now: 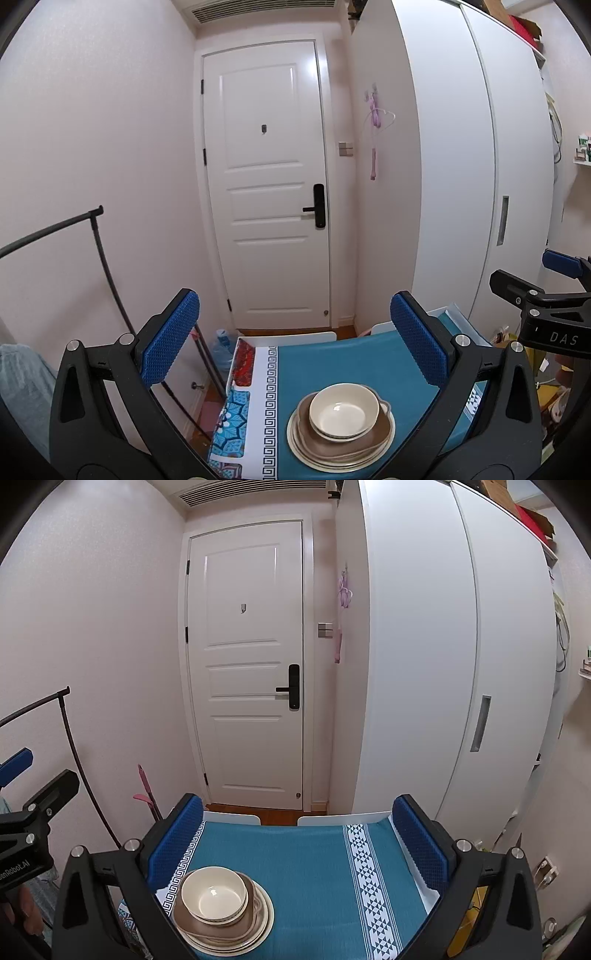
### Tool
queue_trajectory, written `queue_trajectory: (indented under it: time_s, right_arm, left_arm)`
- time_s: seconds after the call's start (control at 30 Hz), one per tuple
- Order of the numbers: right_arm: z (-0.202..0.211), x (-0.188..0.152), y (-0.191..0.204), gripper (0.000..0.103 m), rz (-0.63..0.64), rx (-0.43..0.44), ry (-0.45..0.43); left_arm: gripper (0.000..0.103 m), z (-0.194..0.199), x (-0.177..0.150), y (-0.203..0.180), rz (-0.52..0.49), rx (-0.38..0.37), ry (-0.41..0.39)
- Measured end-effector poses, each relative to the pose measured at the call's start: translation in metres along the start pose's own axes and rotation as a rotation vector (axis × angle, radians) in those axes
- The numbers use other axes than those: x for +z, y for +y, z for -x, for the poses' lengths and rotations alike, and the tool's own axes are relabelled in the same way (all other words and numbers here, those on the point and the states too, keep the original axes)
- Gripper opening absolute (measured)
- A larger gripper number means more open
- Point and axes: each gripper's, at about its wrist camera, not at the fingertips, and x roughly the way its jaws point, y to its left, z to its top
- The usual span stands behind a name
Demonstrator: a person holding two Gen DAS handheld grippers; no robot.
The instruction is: Organize plates and bowls
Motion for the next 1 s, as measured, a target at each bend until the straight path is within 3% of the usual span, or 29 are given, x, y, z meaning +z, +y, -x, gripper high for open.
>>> queue_trajectory:
  time_s: [1.0]
  right_arm:
    - [-0.021, -0.002, 0.0, 0.102, -0.009, -0.004, 0.02]
  left_arm:
    - [0.103, -0.022, 0.0, 0.002, -0.007, 0.024, -0.017]
